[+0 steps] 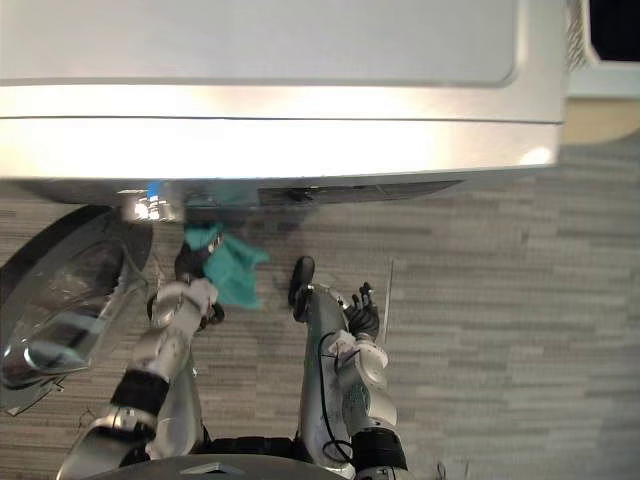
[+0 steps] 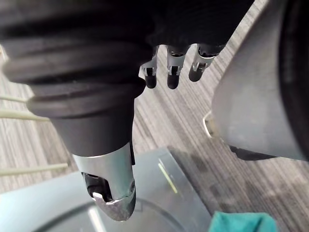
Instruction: Pick up the laundry basket with both hands and put the clothes into the washing machine.
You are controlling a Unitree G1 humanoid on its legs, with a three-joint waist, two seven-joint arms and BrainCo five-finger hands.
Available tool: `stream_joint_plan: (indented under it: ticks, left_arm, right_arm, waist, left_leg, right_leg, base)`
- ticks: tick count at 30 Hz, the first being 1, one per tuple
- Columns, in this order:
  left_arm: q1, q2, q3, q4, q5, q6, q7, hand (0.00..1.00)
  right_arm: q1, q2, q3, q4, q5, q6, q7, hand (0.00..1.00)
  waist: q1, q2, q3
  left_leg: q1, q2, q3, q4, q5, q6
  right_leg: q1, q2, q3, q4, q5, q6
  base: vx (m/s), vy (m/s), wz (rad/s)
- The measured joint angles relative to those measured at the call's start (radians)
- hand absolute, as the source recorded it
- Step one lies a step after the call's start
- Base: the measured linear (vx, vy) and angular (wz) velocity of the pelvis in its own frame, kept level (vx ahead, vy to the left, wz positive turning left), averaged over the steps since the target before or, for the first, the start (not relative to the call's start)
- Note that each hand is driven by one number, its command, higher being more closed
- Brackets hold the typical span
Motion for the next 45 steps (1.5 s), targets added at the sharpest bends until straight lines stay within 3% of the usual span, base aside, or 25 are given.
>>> stream_joint_plan:
  ticks: [3,7,8,11,12,15,21,22,23,25,26,27,28,29,30,32,35,39,42,45]
  left_arm:
    - [-0.203,0.108,0.047,0.063,-0.058,-0.008,0.043,1.00]
    - [-0.482,0.361,0.061,0.141,-0.118,-0.007,0.062,1.00]
    - [-0.537,0.405,0.060,0.146,-0.128,-0.050,0.061,1.00]
    - [-0.630,0.431,0.047,0.136,-0.124,-0.061,0.051,1.00]
    - [-0.656,0.434,0.012,0.144,-0.105,-0.060,0.052,1.00]
    - [-0.726,0.473,-0.053,0.156,-0.115,-0.062,0.068,1.00]
    - [-0.802,0.572,-0.104,0.131,-0.153,-0.104,0.221,1.00]
    - [-0.803,0.592,-0.103,0.087,-0.102,-0.109,0.312,1.00]
    - [-0.802,0.601,-0.101,0.060,-0.081,-0.110,0.349,1.00]
    - [-0.800,0.620,-0.103,-0.058,0.094,-0.102,0.486,1.00]
    - [-0.789,0.651,-0.144,-0.096,0.252,-0.085,0.561,1.00]
    - [-0.784,0.668,-0.182,-0.099,0.332,-0.070,0.589,1.00]
    - [-0.784,0.703,-0.269,-0.125,0.526,-0.010,0.610,1.00]
    - [-0.784,0.746,-0.362,-0.154,0.717,0.028,0.606,1.00]
    - [-0.784,0.767,-0.402,-0.159,0.796,0.038,0.603,1.00]
    - [-0.797,0.806,-0.511,-0.126,1.085,0.061,0.512,1.00]
    - [-0.834,0.830,-0.565,-0.001,1.273,0.070,0.390,1.00]
    - [-0.837,0.843,-0.561,0.200,1.363,0.074,0.267,1.00]
    - [-0.828,0.830,-0.554,0.261,1.400,0.068,0.245,1.00]
    - [-0.803,0.820,-0.470,0.266,1.415,0.078,0.243,1.00]
  right_arm:
    - [-0.011,0.004,0.001,-0.025,0.029,-0.023,-0.012,0.00]
    - [0.002,-0.002,-0.003,-0.038,0.034,-0.056,-0.014,0.00]
    - [0.006,-0.003,-0.004,-0.038,0.034,-0.062,-0.012,0.00]
    - [0.036,-0.004,-0.044,-0.028,0.057,-0.079,0.003,0.00]
    - [0.056,-0.009,-0.068,-0.002,0.068,-0.082,0.013,0.00]
    - [0.124,-0.018,-0.076,0.012,0.125,-0.081,0.029,0.00]
    - [0.224,-0.027,-0.170,-0.036,0.176,-0.076,0.048,0.00]
    - [0.241,-0.028,-0.180,-0.058,0.182,-0.081,0.049,0.00]
    - [0.244,-0.031,-0.180,-0.062,0.184,-0.082,0.049,0.00]
    - [0.250,-0.032,-0.179,-0.084,0.189,-0.090,0.048,0.00]
    - [0.243,-0.033,-0.173,-0.090,0.191,-0.104,0.047,0.00]
    - [0.243,-0.033,-0.168,-0.090,0.192,-0.114,0.046,0.00]
    - [0.245,-0.041,-0.153,-0.089,0.196,-0.143,0.048,0.00]
    - [0.241,-0.054,-0.136,-0.089,0.216,-0.165,0.049,0.00]
    - [0.237,-0.058,-0.130,-0.088,0.220,-0.174,0.052,0.00]
    - [0.215,-0.070,-0.102,-0.083,0.257,-0.214,0.058,0.00]
    - [0.186,-0.071,-0.078,-0.044,0.287,-0.241,0.058,0.00]
    - [0.175,-0.068,-0.036,0.026,0.333,-0.248,0.055,0.00]
    - [0.175,-0.066,-0.010,0.030,0.344,-0.253,0.055,0.00]
    - [0.159,-0.059,0.015,0.028,0.349,-0.273,0.056,0.00]
  waist:
    - [-0.017,-0.004,0.009]
    - [-0.038,-0.006,0.010]
    - [-0.041,-0.006,0.010]
    - [-0.033,-0.005,0.010]
    - [-0.016,-0.005,0.010]
    - [-0.008,-0.005,0.010]
    - [-0.016,-0.002,0.012]
    - [-0.020,-0.002,0.012]
    - [-0.020,-0.002,0.012]
    - [-0.021,-0.002,0.014]
    - [-0.026,-0.002,0.014]
    - [-0.026,-0.002,0.014]
    - [-0.023,-0.002,0.014]
    - [-0.014,-0.003,0.014]
    - [-0.012,-0.003,0.014]
    - [-0.011,-0.003,0.014]
    - [-0.025,-0.004,0.014]
    - [-0.046,-0.006,0.013]
    - [-0.055,-0.008,0.012]
    - [-0.067,-0.016,0.003]
  left_leg:
    - [-0.081,0.045,0.003,0.076,-0.030,0.000]
    - [-0.143,0.089,0.023,0.112,-0.043,0.001]
    - [-0.160,0.099,0.030,0.112,-0.046,-0.002]
    - [-0.197,0.112,0.031,0.113,-0.046,-0.002]
    - [-0.207,0.117,0.030,0.115,-0.044,-0.003]
    - [-0.249,0.118,0.030,0.129,-0.034,0.007]
    - [-0.328,0.126,0.035,0.164,-0.026,0.038]
    - [-0.350,0.130,0.035,0.172,-0.023,0.044]
    - [-0.362,0.132,0.033,0.175,-0.021,0.047]
    - [-0.410,0.136,0.018,0.188,-0.014,0.053]
    - [-0.431,0.137,-0.003,0.204,-0.013,0.055]
    - [-0.432,0.136,-0.010,0.207,-0.013,0.055]
    - [-0.438,0.135,-0.015,0.208,-0.014,0.055]
    - [-0.442,0.133,-0.020,0.210,-0.014,0.055]
    - [-0.442,0.132,-0.020,0.209,-0.014,0.055]
    - [-0.441,0.129,-0.011,0.199,-0.011,0.066]
    - [-0.441,0.130,0.006,0.181,-0.009,0.065]
    - [-0.442,0.152,0.024,0.185,-0.020,0.063]
    - [-0.449,0.154,0.021,0.189,-0.027,0.066]
    - [-0.461,0.155,0.017,0.185,-0.028,0.066]
  right_leg:
    - [-0.084,0.031,0.018,0.036,0.002,-0.003]
    - [-0.150,0.067,0.030,0.026,0.026,-0.005]
    - [-0.167,0.081,0.035,0.008,0.037,-0.004]
    - [-0.194,0.095,0.032,-0.015,0.061,-0.009]
    - [-0.202,0.098,0.028,-0.024,0.072,-0.012]
    - [-0.233,0.098,0.030,-0.038,0.104,-0.016]
    - [-0.295,0.108,0.046,-0.073,0.181,-0.014]
    - [-0.311,0.111,0.047,-0.082,0.197,-0.016]
    - [-0.317,0.112,0.045,-0.087,0.203,-0.016]
    - [-0.346,0.113,0.035,-0.091,0.216,-0.016]
    - [-0.351,0.112,0.023,-0.086,0.216,-0.016]
    - [-0.350,0.111,0.018,-0.079,0.216,-0.016]
    - [-0.350,0.108,0.013,-0.077,0.216,-0.016]
    - [-0.349,0.104,0.009,-0.078,0.216,-0.016]
    - [-0.348,0.100,0.007,-0.079,0.216,-0.016]
    - [-0.344,0.096,0.008,-0.102,0.220,-0.010]
    - [-0.340,0.101,0.016,-0.151,0.237,0.001]
    - [-0.336,0.116,0.022,-0.197,0.258,0.015]
    - [-0.339,0.115,0.019,-0.199,0.258,0.017]
    - [-0.350,0.113,0.015,-0.198,0.250,0.024]
  base:
    - [0.05,0.005,-0.45]
    - [0.02,0.001,-0.36]
    - [-0.01,0.007,-0.35]
    - [-0.01,0.017,-0.20]
    - [-0.04,0.022,-0.06]
    - [-0.07,0.034,-0.07]
    - [-0.10,0.039,-0.16]
    - [-0.05,0.013,-0.13]
    - [-0.03,0.015,-0.13]
    - [0.00,0.008,-0.02]
    - [0.01,0.025,0.04]
    - [0.01,0.021,0.09]
    - [0.00,0.022,0.12]
    - [-0.01,0.015,0.12]
    - [-0.02,0.013,0.09]
    - [-0.03,0.007,0.06]
    - [-0.03,0.001,-0.12]
    - [-0.01,-0.003,-0.25]
    - [0.00,-0.003,-0.06]
    - [0.00,0.000,0.00]
